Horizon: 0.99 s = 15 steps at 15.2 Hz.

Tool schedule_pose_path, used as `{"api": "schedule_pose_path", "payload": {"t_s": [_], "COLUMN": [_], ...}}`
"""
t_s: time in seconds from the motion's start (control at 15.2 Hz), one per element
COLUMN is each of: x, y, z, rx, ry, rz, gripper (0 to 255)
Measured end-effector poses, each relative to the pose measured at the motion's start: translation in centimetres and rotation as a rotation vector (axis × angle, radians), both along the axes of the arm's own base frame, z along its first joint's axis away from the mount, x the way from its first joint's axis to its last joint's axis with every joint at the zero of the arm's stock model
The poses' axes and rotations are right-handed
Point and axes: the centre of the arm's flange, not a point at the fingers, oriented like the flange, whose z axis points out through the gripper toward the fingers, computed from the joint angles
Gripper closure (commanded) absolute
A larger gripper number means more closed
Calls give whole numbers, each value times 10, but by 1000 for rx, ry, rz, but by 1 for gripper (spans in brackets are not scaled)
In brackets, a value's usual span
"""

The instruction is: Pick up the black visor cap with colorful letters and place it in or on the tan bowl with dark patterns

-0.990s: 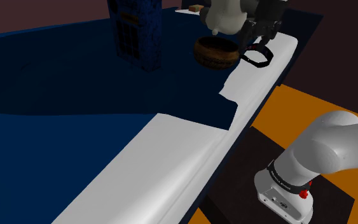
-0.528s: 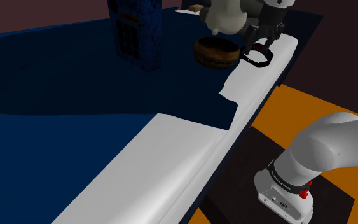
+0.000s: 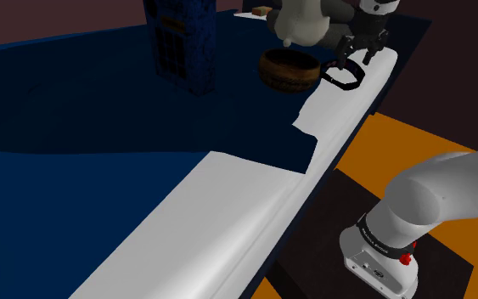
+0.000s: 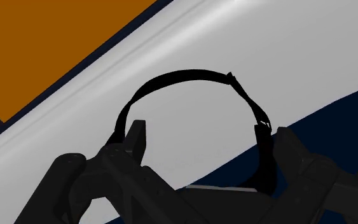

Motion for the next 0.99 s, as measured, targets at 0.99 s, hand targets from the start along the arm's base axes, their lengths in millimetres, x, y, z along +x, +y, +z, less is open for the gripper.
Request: {"api": "schedule_pose_path", "payload": {"t_s": [0.99], "x": [4], "y": [-84], "z": [-42], "rx": [-67], "ry": [8], "rz": [-100], "gripper": [0]}}
